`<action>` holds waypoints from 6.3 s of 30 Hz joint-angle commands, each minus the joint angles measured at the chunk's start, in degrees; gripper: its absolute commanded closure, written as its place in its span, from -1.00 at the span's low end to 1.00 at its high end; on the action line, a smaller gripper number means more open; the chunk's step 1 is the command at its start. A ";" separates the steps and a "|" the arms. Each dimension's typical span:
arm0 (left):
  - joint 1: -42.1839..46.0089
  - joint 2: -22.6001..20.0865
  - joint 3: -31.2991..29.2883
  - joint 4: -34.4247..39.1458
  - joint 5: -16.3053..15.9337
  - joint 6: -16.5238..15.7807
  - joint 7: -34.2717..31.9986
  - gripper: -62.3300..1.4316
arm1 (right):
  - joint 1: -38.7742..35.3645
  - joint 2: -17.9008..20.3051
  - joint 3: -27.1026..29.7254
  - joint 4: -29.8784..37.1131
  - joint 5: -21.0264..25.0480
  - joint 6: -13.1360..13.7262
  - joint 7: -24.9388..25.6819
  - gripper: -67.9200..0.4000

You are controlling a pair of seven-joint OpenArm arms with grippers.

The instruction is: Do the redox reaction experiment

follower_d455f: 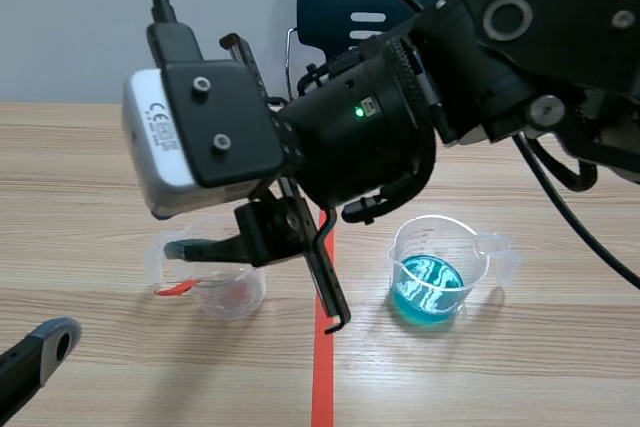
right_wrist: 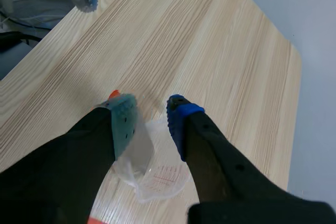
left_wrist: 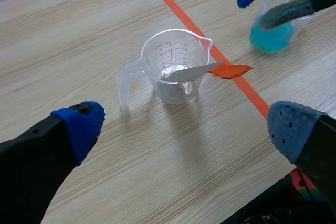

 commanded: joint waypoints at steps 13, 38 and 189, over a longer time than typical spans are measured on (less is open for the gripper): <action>-0.17 0.42 -0.46 0.52 -0.42 -0.20 -1.07 -1.00 | 2.71 14.95 0.44 9.99 1.20 -0.39 3.02 -0.36; -0.15 0.42 -0.46 0.52 -0.42 -0.20 -1.05 -1.00 | 2.69 33.90 0.42 16.46 1.60 -1.88 11.41 -0.36; -0.15 0.44 -0.46 0.52 -0.42 -0.20 -1.05 -1.00 | -1.07 16.33 -1.64 5.60 -6.56 -10.95 7.72 0.96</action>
